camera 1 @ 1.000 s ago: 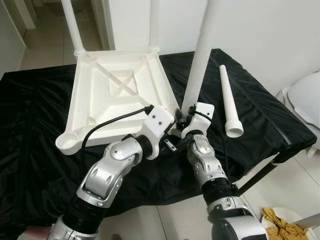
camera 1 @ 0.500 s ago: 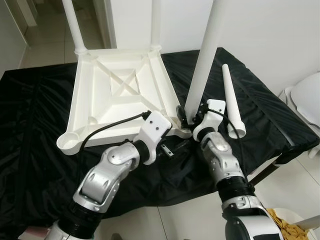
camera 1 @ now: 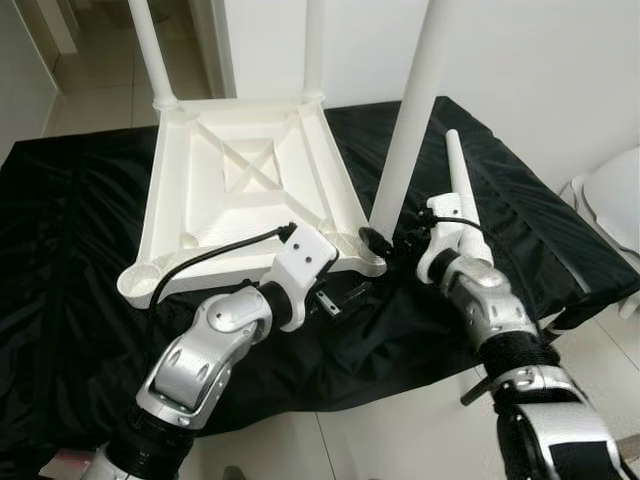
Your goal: Building children table
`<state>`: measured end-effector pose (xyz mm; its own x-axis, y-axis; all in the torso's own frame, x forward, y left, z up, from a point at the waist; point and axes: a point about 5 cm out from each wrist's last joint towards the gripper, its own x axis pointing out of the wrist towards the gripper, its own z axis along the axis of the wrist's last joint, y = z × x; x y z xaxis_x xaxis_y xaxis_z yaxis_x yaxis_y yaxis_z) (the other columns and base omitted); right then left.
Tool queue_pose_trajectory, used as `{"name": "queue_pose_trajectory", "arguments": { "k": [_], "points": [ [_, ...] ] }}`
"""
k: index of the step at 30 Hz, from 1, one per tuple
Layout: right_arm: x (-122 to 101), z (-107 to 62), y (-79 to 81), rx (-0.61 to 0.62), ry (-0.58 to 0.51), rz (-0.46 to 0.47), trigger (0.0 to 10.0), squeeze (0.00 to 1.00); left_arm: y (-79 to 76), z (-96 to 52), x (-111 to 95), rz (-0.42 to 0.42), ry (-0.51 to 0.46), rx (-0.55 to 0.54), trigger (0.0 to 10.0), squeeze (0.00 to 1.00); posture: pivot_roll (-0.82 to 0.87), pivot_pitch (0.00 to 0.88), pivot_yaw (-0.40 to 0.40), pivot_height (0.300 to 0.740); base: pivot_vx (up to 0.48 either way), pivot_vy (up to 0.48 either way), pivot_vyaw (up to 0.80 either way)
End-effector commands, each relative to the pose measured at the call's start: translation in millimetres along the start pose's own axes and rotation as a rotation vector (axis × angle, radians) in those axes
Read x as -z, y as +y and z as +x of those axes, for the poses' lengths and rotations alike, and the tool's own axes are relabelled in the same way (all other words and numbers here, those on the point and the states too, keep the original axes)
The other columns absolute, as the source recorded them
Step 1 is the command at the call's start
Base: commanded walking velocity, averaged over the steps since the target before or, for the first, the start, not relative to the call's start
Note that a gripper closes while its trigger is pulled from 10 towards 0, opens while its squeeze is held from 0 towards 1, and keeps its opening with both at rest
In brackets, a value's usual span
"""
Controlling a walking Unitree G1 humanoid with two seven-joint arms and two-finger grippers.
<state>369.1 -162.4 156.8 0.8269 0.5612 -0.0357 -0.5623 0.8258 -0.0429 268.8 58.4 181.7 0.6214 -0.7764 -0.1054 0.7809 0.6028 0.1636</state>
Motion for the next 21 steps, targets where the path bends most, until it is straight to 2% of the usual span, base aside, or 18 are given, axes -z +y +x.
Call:
{"name": "queue_pose_trajectory", "arguments": {
  "k": [1, 13, 14, 15, 17, 18, 21],
  "points": [
    [0.9, 0.5, -0.7, -0.013, 0.014, -0.013, 10.0, 0.0, -6.3, -1.2, 0.8, -0.001, 0.009, 0.085, 10.0, 0.0, -0.05, 0.026, 0.01, 0.74, 0.0, 0.0, 0.0],
    [-7.2, 6.3, -7.6, -0.104, 0.042, -0.059, 10.0, 0.0, -7.2, -4.5, 0.2, -0.004, 0.015, 0.079, 10.0, 0.0, -0.03, 0.026, 0.006, 0.74, 0.0, 0.0, 0.0],
    [-7.5, 7.0, -7.4, -0.118, 0.047, -0.069, 8.9, 0.0, -7.5, -4.8, 0.2, -0.005, 0.015, 0.078, 10.0, 0.0, -0.03, 0.027, 0.004, 0.74, 0.0, 0.0, 0.0],
    [-6.8, 7.4, -6.8, -0.134, 0.057, -0.066, 0.9, 0.0, -7.9, -5.1, 0.3, -0.008, 0.015, 0.078, 10.0, 0.0, -0.03, 0.028, 0.004, 0.74, 0.0, 0.0, 0.0],
    [-6.2, 7.5, -6.5, -0.144, 0.063, -0.064, 0.9, 0.0, -8.2, -5.2, 0.2, -0.009, 0.014, 0.078, 10.0, 0.0, -0.03, 0.028, 0.004, 0.74, 0.0, 0.0, 0.0],
    [-5.3, 7.5, -6.8, -0.15, 0.069, -0.066, 0.0, 0.0, -8.6, -5.3, 0.3, -0.011, 0.014, 0.079, 10.0, 0.0, -0.03, 0.029, 0.003, 0.74, 0.0, 0.0, 0.0],
    [-3.6, 7.2, -7.4, -0.153, 0.079, -0.076, 0.0, 0.0, -9.0, -5.2, 0.2, -0.011, 0.015, 0.079, 10.0, 0.0, -0.02, 0.03, 0.002, 0.74, 0.0, 0.0, 0.0]
  ]
}}
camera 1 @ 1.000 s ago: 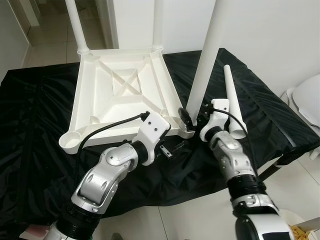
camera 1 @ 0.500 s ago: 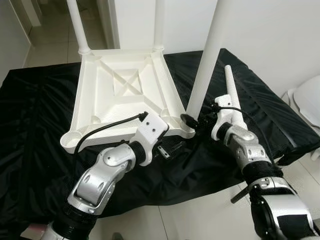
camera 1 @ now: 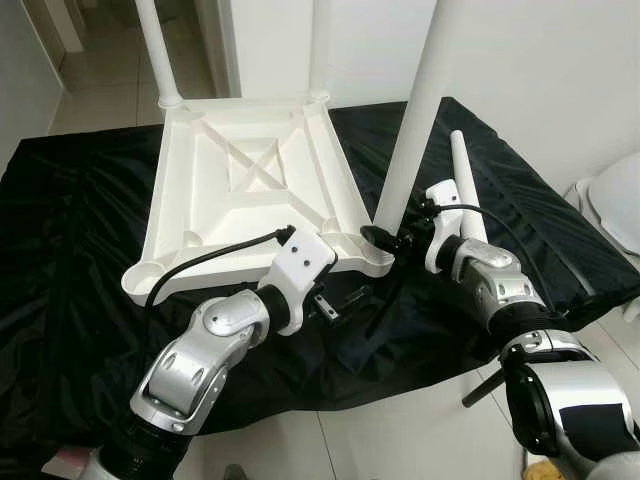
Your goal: Building children table
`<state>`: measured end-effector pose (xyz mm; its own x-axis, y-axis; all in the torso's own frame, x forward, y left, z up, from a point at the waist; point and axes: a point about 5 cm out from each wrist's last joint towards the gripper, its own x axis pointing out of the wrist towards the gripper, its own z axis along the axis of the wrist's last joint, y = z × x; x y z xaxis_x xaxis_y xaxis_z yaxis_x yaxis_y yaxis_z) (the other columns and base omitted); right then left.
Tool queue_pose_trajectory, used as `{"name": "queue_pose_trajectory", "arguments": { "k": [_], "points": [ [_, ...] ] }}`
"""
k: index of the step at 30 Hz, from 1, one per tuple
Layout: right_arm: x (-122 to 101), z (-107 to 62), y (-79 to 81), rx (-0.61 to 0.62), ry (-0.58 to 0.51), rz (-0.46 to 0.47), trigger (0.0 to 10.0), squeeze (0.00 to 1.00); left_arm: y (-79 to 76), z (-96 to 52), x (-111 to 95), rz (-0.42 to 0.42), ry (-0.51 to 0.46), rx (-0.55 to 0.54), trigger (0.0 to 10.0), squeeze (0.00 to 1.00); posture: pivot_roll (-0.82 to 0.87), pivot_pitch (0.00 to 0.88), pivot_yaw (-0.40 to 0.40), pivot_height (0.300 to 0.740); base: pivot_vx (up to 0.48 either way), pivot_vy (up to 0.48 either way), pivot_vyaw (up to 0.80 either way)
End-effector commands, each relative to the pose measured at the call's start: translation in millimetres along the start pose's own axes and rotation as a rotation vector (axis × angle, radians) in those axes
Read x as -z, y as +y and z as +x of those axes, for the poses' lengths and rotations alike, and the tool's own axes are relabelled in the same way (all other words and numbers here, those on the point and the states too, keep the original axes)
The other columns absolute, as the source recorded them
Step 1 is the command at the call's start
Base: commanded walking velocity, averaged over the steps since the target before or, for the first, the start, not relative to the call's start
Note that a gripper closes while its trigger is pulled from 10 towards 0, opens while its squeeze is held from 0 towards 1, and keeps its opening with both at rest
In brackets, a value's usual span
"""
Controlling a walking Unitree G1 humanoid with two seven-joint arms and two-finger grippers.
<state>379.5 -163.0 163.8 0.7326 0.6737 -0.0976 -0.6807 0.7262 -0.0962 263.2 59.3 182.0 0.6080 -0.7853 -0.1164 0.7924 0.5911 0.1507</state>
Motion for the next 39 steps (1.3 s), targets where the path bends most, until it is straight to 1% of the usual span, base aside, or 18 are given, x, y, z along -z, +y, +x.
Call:
{"name": "queue_pose_trajectory", "arguments": {
  "k": [1, 10, 14, 15, 19, 21, 26, 27, 28, 29, 31, 32, 33, 35, 36, 37, 38, 39],
  "points": [
    [5, -1.1, 0.3, -0.019, 0.032, -0.01, 0.0, 0.0, -5.6, -1.0, 1, -0.001, 0.007, 0.062, 10.0, 0.0, -0.03, 0.031, 0.003, 0.74, 0.0, 0.0, 0.0],
    [13, -3.0, 2.9, -0.035, 0.047, -0.007, 0.0, 0.0, -7.5, -0.5, 0, -0.005, 0.007, 0.065, 10.0, 0.0, -0.03, 0.038, 0.0, 0.74, 0.0, 0.0, 0.0],
    [17, -2.9, 2.3, 0.02, 0.038, 0.032, 0.0, 0.0, -8.7, -0.2, 0, -0.01, 0.006, 0.064, 10.0, 0.0, -0.03, 0.039, -0.006, 0.74, 0.0, 0.0, 0.0],
    [19, -1.5, 2.1, 0.088, 0.031, 0.066, 0.0, 0.0, -8.7, -0.2, 0, -0.011, 0.006, 0.062, 10.0, 0.0, -0.03, 0.04, -0.009, 0.74, 0.0, 0.0, 0.0],
    [19, -0.4, 2.3, 0.125, 0.019, 0.078, 0.0, 0.0, -8.8, -0.3, 0, -0.012, 0.005, 0.061, 10.0, 0.0, -0.03, 0.04, -0.011, 0.74, 0.0, 0.0, 0.0],
    [18, 4.1, 8.3, 0.171, -0.021, 0.114, 0.0, 0.0, -9.0, -0.6, 1, -0.014, 0.006, 0.06, 10.0, 0.0, -0.04, 0.043, -0.011, 0.74, 0.0, 0.0, 0.0],
    [18, 10.9, 20.3, 0.225, -0.067, 0.146, 0.0, 0.0, -9.4, -0.6, 1, -0.016, 0.008, 0.063, 10.0, 0.0, -0.04, 0.045, -0.011, 0.74, 0.0, 0.0, 0.0],
    [18, 14.4, 26.5, 0.275, -0.086, 0.191, 0.0, 0.0, -9.4, -0.6, 1, -0.016, 0.009, 0.064, 10.0, 0.0, -0.04, 0.049, -0.009, 0.74, 0.0, 0.0, 0.0],
    [18, 14.4, 26.5, 0.275, -0.086, 0.191, 0.0, 0.0, -9.4, -0.6, 1, -0.016, 0.009, 0.064, 10.0, 0.0, -0.04, 0.049, -0.009, 0.74, 0.0, 0.0, 0.0],
    [19, 17.0, 31.8, 0.334, -0.098, 0.23, 0.0, 0.0, -9.7, -0.5, 1, -0.017, 0.01, 0.066, 10.0, 0.0, -0.04, 0.05, -0.007, 0.74, 0.0, 0.0, 0.0],
    [19, 17.0, 31.8, 0.334, -0.098, 0.23, 0.0, 0.0, -9.7, -0.5, 1, -0.017, 0.01, 0.066, 10.0, 0.0, -0.04, 0.05, -0.007, 0.74, 0.0, 0.0, 0.0],
    [20, 19.4, 37.7, 0.401, -0.113, 0.259, 0.0, 0.0, -10.1, -0.4, 1, -0.02, 0.01, 0.068, 10.0, 0.0, -0.05, 0.051, -0.006, 0.74, 0.0, 0.0, 0.0],
    [20, 19.4, 37.7, 0.401, -0.113, 0.259, 0.0, 0.0, -10.1, -0.4, 1, -0.02, 0.01, 0.068, 10.0, 0.0, -0.05, 0.051, -0.006, 0.74, 0.0, 0.0, 0.0],
    [23, 22.4, 46.2, 0.497, -0.123, 0.286, 0.0, 0.0, -11.1, -0.1, 1, -0.023, 0.01, 0.072, 10.0, 0.0, -0.05, 0.053, -0.005, 0.74, 0.0, 0.0, 0.0],
    [23, 22.4, 46.2, 0.497, -0.123, 0.286, 0.0, 0.0, -11.1, -0.1, 1, -0.023, 0.01, 0.072, 10.0, 0.0, -0.05, 0.053, -0.005, 0.74, 0.0, 0.0, 0.0],
    [25, 24.3, 50.0, 0.557, -0.117, 0.299, 0.0, 0.0, -11.4, 0.2, 2, -0.024, 0.01, 0.074, 10.0, 0.0, -0.05, 0.053, -0.002, 0.74, 0.0, 0.0, 0.0],
    [25, 24.3, 50.0, 0.557, -0.117, 0.299, 0.0, 0.0, -11.4, 0.2, 2, -0.024, 0.01, 0.074, 10.0, 0.0, -0.05, 0.053, -0.002, 0.74, 0.0, 0.0, 0.0],
    [26, 26.5, 53.3, 0.608, -0.109, 0.311, 0.0, 0.0, -11.6, 0.5, 2, -0.024, 0.011, 0.075, 10.0, 0.0, -0.06, 0.053, -0.002, 0.74, 0.0, 0.0, 0.0]
  ]
}}
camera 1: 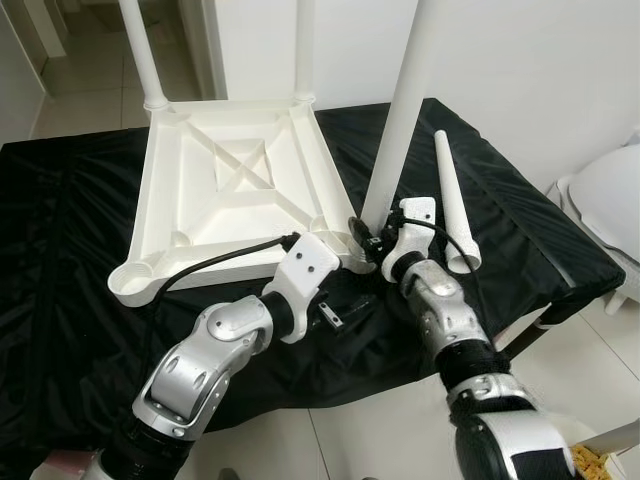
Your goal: Building children table
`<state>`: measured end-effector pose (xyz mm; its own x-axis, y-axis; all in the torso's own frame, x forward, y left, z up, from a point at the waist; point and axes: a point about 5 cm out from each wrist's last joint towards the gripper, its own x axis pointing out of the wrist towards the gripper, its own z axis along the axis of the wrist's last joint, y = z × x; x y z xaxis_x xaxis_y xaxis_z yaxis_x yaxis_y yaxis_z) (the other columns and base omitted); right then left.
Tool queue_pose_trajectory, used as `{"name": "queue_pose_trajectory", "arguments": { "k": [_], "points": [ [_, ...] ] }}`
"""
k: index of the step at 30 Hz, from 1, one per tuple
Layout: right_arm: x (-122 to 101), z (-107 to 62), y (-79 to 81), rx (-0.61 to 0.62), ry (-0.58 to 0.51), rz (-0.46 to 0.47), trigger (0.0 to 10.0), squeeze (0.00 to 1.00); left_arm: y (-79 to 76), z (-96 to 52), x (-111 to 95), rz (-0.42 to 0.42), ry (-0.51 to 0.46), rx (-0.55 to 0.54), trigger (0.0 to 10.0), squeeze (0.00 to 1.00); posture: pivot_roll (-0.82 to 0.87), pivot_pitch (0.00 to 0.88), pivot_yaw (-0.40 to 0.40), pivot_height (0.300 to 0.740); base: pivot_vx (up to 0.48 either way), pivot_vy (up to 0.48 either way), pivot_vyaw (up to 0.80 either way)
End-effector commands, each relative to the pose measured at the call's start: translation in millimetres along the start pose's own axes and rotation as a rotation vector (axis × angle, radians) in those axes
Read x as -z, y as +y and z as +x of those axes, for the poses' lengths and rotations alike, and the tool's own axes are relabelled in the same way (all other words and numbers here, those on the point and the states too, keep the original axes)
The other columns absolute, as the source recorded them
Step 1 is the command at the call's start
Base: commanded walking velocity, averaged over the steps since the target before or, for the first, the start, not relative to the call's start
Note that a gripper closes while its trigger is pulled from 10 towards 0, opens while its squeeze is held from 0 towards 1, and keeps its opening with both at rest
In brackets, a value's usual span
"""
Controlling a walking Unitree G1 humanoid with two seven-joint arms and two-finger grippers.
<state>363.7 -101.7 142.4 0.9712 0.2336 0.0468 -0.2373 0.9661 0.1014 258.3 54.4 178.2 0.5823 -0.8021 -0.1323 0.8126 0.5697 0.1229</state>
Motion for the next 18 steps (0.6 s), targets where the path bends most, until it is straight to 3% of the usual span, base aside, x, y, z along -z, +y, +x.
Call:
{"name": "queue_pose_trajectory", "arguments": {
  "k": [1, 5, 13, 14, 15, 16, 17, 18],
  "points": [
    [11, -3.7, -9.0, 0.111, 0.046, 0.085, 0.0, 0.0, -4.3, -0.7, -1, 0.0, -0.001, 0.043, 10.0, 0.0, -0.06, 0.053, -0.002, 0.74, 0.0, 0.0, 0.0],
    [15, -3.6, -1.5, 0.212, 0.061, 0.076, 0.0, 0.0, -4.6, 0.0, -1, 0.0, 0.0, 0.047, 10.0, 0.0, -0.06, 0.053, -0.001, 0.74, 0.0, 0.0, 0.0],
    [18, -4.0, 14.5, 0.228, 0.084, 0.101, 0.0, 0.0, -4.8, 0.3, -1, -0.001, -0.001, 0.047, 10.0, 0.0, -0.05, 0.049, -0.008, 0.74, 0.0, 0.0, 0.0],
    [17, -4.8, 15.0, 0.229, 0.086, 0.103, 3.1, 0.0, -4.8, 0.1, -1, -0.002, -0.001, 0.045, 10.0, 0.0, -0.05, 0.048, -0.009, 0.74, 0.0, 0.0, 0.0],
    [17, -4.8, 15.0, 0.229, 0.086, 0.103, 3.1, 0.0, -4.8, 0.1, -1, -0.002, -0.001, 0.045, 10.0, 0.0, -0.05, 0.048, -0.009, 0.74, 0.0, 0.0, 0.0],
    [15, -5.0, 13.7, 0.223, 0.08, 0.092, 10.0, 0.0, -4.7, 0.1, -1, -0.003, -0.001, 0.043, 10.0, 0.0, -0.05, 0.046, -0.011, 0.74, 0.0, 0.0, 0.0],
    [13, -5.3, 11.7, 0.227, 0.069, 0.078, 10.0, 0.76, -4.7, 0.0, -1, -0.003, 0.0, 0.041, 10.0, 0.0, -0.05, 0.044, -0.013, 0.74, 0.0, 0.0, 0.0],
    [13, -5.3, 11.7, 0.227, 0.069, 0.078, 10.0, 0.76, -4.7, 0.0, -1, -0.003, 0.0, 0.041, 10.0, 0.0, -0.05, 0.044, -0.013, 0.74, 0.0, 0.0, 0.0]
  ]
}}
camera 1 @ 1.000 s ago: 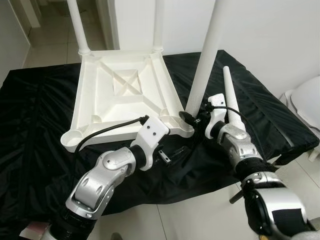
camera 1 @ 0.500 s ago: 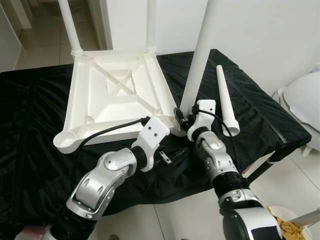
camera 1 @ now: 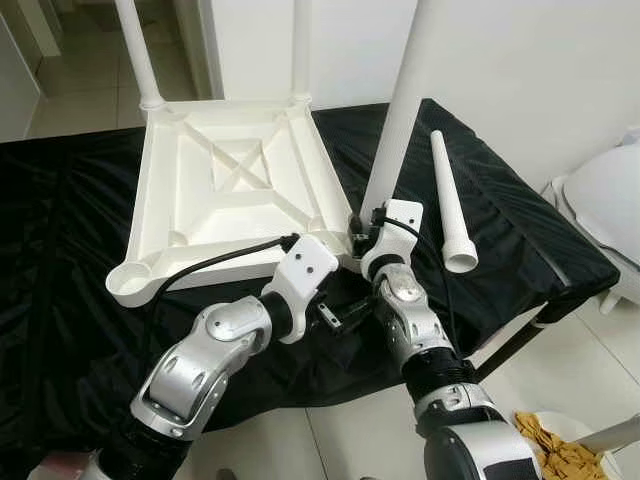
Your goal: Building children table
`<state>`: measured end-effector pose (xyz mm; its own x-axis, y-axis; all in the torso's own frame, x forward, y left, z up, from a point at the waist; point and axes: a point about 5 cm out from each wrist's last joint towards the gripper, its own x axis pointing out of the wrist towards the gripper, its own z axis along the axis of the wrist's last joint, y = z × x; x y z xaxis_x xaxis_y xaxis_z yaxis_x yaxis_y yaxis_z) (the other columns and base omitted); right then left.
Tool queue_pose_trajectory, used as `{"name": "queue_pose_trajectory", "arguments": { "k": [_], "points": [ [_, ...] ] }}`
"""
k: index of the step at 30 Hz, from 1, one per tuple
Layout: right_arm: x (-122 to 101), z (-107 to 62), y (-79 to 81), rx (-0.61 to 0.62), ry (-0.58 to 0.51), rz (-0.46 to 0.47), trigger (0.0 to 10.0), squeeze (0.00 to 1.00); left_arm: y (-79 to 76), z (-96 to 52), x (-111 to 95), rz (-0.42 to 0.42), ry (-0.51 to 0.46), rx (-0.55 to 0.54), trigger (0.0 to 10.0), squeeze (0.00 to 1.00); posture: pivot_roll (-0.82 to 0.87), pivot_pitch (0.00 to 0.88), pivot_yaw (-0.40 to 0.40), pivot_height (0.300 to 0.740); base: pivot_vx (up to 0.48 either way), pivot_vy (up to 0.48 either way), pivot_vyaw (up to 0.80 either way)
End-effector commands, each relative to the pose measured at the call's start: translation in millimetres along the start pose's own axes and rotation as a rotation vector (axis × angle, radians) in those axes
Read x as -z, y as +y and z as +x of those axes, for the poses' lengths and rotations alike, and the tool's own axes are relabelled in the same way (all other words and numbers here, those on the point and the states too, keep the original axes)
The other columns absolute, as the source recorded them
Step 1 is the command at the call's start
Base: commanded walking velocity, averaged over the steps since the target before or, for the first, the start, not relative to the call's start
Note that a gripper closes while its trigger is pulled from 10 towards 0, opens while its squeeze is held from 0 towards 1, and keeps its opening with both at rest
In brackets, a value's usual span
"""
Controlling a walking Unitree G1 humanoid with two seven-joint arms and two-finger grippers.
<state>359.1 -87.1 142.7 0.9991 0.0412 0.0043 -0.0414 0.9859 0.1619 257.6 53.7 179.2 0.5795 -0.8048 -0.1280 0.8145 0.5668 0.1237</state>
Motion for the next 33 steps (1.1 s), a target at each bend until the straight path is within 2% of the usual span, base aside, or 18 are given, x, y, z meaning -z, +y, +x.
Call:
{"name": "queue_pose_trajectory", "arguments": {
  "k": [1, 5, 13, 14, 15, 16, 18, 21, 23, 25, 33],
  "points": [
    [9, -2.7, -7.5, 0.023, 0.041, 0.011, 10.0, 1.0, -3.8, 0.0, 0, -0.004, 0.004, 0.036, 10.0, 0.0, -0.05, 0.044, -0.013, 0.74, 0.0, 0.0, 0.0],
    [3, -0.1, -15.4, -0.016, 0.02, 0.017, 10.0, 1.0, -3.7, -0.1, 0, -0.004, 0.004, 0.034, 10.0, 0.0, -0.04, 0.04, -0.018, 0.74, 0.0, 0.0, 0.0],
    [0, 0.4, -19.0, -0.061, 0.025, 0.023, 10.0, 1.0, -3.7, 0.0, 1, -0.005, 0.005, 0.033, 10.0, 0.0, -0.04, 0.038, -0.019, 0.74, 0.0, 0.0, 0.0],
    [-1, 4.0, -27.6, -0.123, 0.036, -0.014, 10.0, 0.93, -3.6, 0.1, 0, -0.004, 0.004, 0.033, 10.0, 0.0, -0.04, 0.028, -0.02, 0.74, 0.0, 0.0, 0.0],
    [-1, 4.0, -27.6, -0.123, 0.036, -0.014, 10.0, 0.93, -3.6, 0.1, 0, -0.004, 0.004, 0.033, 10.0, 0.0, -0.04, 0.028, -0.02, 0.74, 0.0, 0.0, 0.0],
    [-4, 6.8, -35.0, -0.175, 0.042, -0.038, 10.0, 0.0, -3.5, 0.0, 0, -0.002, 0.003, 0.032, 10.0, 0.0, -0.04, 0.027, -0.02, 0.74, 0.0, 0.0, 0.0],
    [-8, 10.4, -45.1, -0.319, 0.06, -0.12, 10.0, 0.0, -3.7, -0.3, 0, 0.0, 0.004, 0.034, 10.0, 0.0, -0.04, 0.023, -0.018, 0.74, 0.0, 0.0, 0.0],
    [-11, 10.9, -47.5, -0.414, 0.065, -0.187, 10.0, 0.0, -3.8, -0.3, 0, 0.002, 0.006, 0.036, 10.0, 0.0, -0.03, 0.021, -0.019, 0.74, 0.0, 0.0, 0.0],
    [-11, 11.0, -47.9, -0.429, 0.064, -0.2, 10.0, 0.0, -3.6, -0.2, 0, 0.002, 0.006, 0.035, 10.0, 0.0, -0.03, 0.021, -0.019, 0.74, 0.0, 0.0, 0.0],
    [-13, 11.4, -49.7, -0.512, 0.08, -0.254, 10.0, 0.0, -2.9, -0.1, 0, 0.003, 0.007, 0.034, 10.0, 0.0, -0.03, 0.019, -0.019, 0.74, 0.0, 0.0, 0.0],
    [-14, 13.0, -57.8, -0.6, 0.139, -0.303, 10.0, 0.0, -1.9, -0.5, -1, 0.006, 0.006, 0.026, 10.0, 0.0, -0.02, 0.024, -0.022, 0.74, 0.0, 0.0, 0.0]
  ]
}}
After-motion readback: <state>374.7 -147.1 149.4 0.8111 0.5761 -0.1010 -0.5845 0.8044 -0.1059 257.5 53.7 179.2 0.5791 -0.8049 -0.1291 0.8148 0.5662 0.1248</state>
